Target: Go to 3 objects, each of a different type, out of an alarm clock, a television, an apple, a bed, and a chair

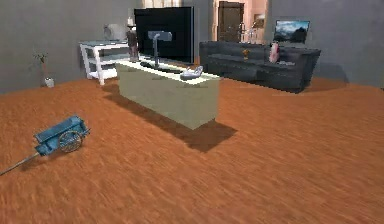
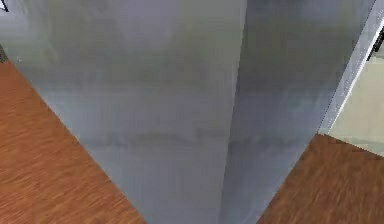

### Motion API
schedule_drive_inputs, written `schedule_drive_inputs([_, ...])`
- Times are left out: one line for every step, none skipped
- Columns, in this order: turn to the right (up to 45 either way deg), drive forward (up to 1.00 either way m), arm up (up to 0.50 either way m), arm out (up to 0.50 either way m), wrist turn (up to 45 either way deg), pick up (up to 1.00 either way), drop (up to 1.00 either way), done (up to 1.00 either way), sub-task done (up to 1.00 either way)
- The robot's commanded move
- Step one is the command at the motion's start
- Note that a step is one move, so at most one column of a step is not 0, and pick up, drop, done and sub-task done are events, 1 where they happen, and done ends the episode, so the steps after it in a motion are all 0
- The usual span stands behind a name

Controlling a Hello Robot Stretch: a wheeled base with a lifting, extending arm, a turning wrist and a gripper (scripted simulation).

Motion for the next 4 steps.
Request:
schedule_drive_inputs([0.0,1.0,0.0,0.0,0.0,0.0,0.0,0.0,0.0])
schedule_drive_inputs([0.0,0.8,0.0,0.0,0.0,0.0,0.0,0.0,0.0])
schedule_drive_inputs([-18.0,0.0,0.0,0.0,0.0,0.0,0.0,0.0,0.0])
schedule_drive_inputs([0.0,0.0,0.0,0.0,0.0,0.0,0.0,1.0,0.0])
